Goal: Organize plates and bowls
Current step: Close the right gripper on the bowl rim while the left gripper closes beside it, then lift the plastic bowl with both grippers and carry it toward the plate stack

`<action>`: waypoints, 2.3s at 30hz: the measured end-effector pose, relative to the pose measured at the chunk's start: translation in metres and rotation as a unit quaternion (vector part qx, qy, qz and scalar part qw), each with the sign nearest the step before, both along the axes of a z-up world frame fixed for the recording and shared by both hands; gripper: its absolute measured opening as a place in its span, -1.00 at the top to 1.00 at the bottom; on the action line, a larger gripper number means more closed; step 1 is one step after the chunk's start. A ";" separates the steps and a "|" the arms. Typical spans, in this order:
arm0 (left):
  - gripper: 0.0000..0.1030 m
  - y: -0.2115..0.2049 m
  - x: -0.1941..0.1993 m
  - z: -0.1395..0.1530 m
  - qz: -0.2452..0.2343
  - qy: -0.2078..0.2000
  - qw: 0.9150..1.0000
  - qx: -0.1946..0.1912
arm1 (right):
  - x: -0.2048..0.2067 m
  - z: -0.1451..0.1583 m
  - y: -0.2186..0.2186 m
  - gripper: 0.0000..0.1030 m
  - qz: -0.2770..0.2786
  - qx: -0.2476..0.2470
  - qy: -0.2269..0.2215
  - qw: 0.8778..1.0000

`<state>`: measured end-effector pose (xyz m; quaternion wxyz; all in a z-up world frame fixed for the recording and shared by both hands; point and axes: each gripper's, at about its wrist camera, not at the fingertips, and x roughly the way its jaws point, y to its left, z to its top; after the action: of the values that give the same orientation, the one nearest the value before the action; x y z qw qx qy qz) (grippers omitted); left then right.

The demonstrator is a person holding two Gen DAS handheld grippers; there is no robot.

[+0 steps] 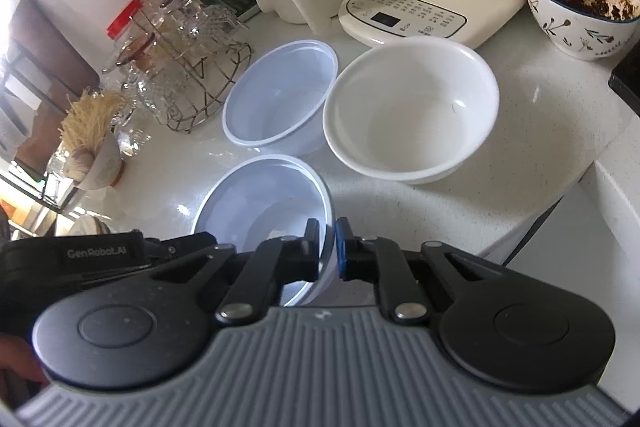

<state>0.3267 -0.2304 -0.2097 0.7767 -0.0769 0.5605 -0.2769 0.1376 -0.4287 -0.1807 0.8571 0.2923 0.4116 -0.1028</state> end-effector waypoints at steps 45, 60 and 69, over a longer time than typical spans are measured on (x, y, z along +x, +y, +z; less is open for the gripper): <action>0.77 0.103 0.049 0.013 0.002 -0.037 0.999 0.001 | 0.068 -0.003 0.097 0.74 0.039 -0.017 0.009 0.999; 0.76 0.095 0.050 0.023 0.001 -0.050 0.998 0.034 | 0.071 0.006 0.092 0.72 0.030 -0.007 0.002 1.000; 0.67 0.096 0.040 0.055 -0.004 -0.074 0.997 0.032 | 0.065 0.034 0.088 0.24 0.024 -0.020 -0.016 0.999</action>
<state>0.3667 -0.1348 -0.1550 0.8171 -0.0292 0.5103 -0.2667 0.2022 -0.3408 -0.1471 0.8715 0.2668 0.4023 -0.0858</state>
